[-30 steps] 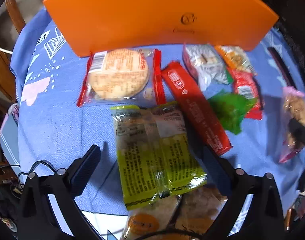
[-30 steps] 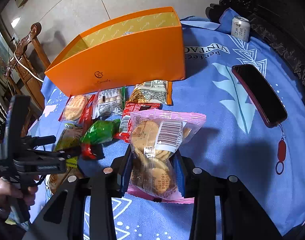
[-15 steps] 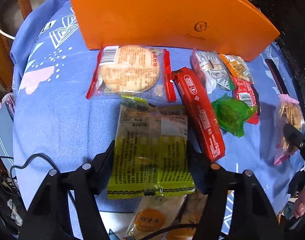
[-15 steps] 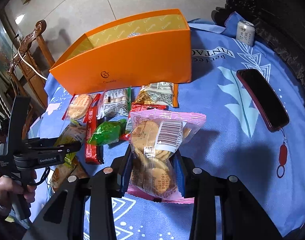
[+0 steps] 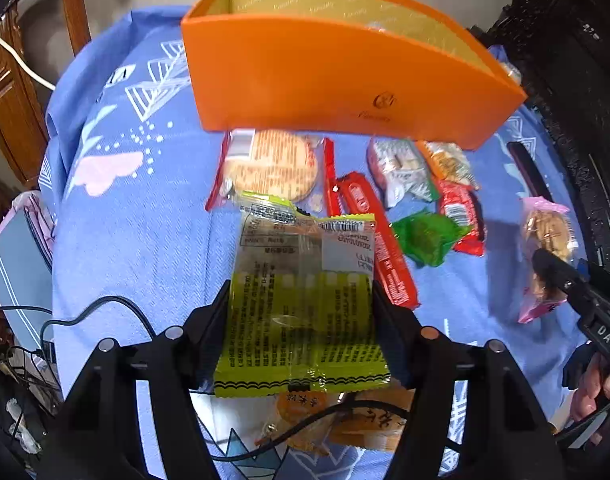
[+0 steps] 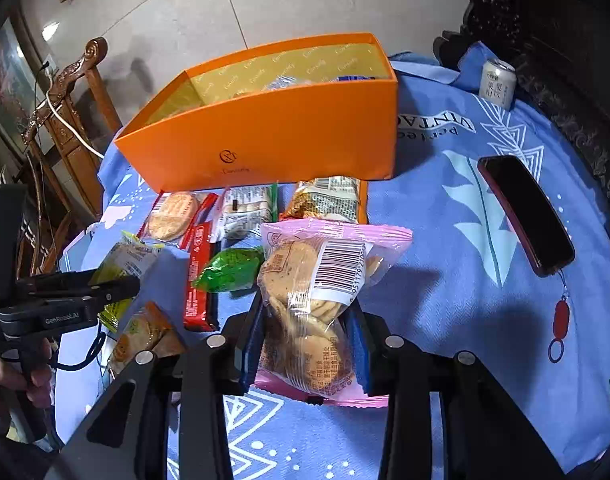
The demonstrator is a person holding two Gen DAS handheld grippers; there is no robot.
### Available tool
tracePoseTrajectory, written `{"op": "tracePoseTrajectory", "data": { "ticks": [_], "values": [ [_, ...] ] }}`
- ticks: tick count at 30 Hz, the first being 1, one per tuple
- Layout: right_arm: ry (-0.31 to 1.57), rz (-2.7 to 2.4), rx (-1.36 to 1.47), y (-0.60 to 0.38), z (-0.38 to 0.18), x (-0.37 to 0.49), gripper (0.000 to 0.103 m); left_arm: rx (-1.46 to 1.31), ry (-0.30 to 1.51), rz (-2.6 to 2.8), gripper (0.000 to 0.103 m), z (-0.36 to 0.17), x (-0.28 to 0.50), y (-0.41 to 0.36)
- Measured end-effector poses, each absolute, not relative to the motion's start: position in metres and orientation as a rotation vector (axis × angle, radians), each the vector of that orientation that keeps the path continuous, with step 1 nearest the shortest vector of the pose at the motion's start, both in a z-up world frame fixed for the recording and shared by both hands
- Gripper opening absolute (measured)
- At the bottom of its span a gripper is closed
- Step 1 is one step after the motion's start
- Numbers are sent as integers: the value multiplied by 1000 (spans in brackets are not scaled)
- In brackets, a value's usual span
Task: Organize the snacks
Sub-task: 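Drop the yellow-green pack into the box with the left gripper while the right gripper drops the pink bag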
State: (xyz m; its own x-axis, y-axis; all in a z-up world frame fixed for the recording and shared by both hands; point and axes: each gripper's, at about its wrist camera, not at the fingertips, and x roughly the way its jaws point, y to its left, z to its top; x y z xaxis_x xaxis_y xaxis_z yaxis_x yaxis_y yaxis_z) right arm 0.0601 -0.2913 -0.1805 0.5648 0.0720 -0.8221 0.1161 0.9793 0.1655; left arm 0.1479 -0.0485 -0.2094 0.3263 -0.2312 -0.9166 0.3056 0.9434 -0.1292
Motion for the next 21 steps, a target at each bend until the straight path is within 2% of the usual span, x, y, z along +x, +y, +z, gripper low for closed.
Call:
{"op": "tracePoseTrajectory", "data": {
  "ticks": [11,21],
  "values": [
    [896,-1,177,-284,-147,63,38,10,1041,-357,64,-144,150,-40],
    [757,29,174,-289,-88,92,38,-32,875,-400,64,-67,184,-51]
  ]
}}
